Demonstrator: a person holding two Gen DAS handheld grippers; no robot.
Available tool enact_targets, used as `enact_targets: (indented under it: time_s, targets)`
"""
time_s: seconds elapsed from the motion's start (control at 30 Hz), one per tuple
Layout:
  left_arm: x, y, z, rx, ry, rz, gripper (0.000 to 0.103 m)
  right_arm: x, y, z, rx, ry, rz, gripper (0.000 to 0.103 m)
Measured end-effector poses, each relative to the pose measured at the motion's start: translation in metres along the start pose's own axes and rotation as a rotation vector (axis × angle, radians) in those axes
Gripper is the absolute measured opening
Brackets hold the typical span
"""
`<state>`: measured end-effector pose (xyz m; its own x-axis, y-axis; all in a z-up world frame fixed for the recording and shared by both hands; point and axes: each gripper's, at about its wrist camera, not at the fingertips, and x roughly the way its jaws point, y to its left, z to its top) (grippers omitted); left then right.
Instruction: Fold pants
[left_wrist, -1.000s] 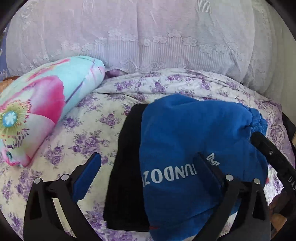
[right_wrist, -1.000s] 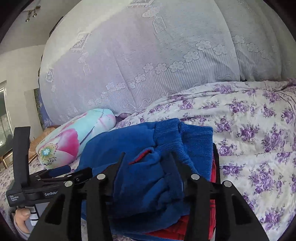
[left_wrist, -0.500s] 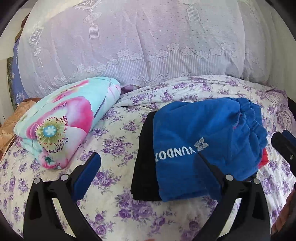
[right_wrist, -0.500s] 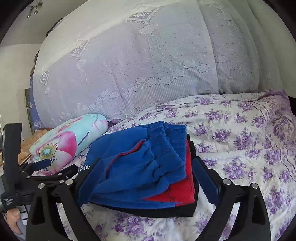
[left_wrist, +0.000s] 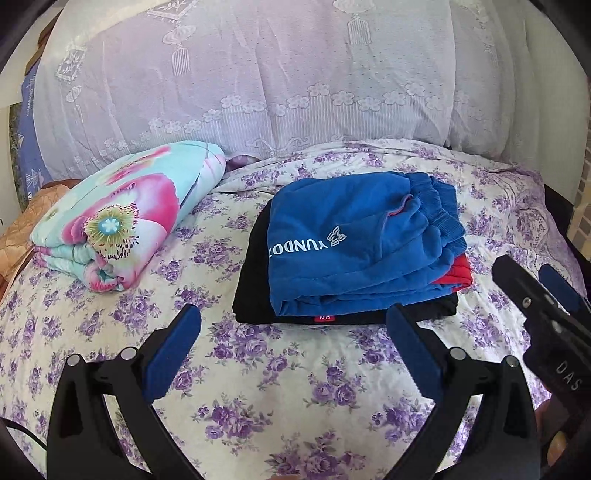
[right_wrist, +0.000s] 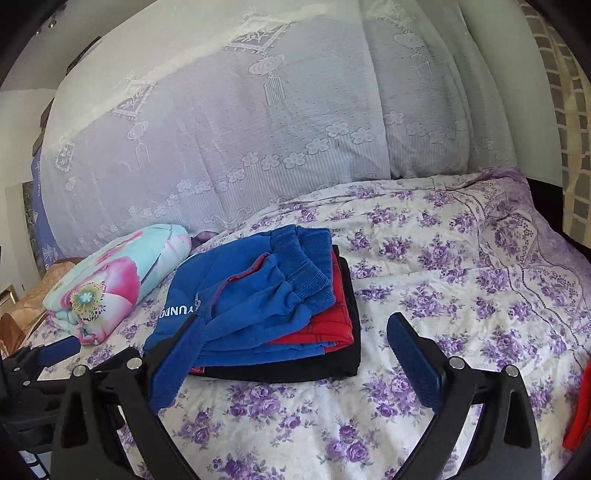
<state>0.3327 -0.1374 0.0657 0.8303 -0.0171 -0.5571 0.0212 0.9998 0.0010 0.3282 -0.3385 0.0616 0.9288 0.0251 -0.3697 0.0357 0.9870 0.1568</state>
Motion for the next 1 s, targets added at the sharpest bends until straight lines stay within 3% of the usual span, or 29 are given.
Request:
enact_targets:
  time_s: [0.13,1.0]
  targets:
    - [-0.004,0.002,0.000,0.021,-0.029,0.021,0.098,0.008,-0.001,-0.001,0.004,0.020,0.025,0.099]
    - [0.000,0.004,-0.001,0.018,-0.010,0.011,0.098,0.006,0.002,0.002,0.003,0.014,0.046,0.099]
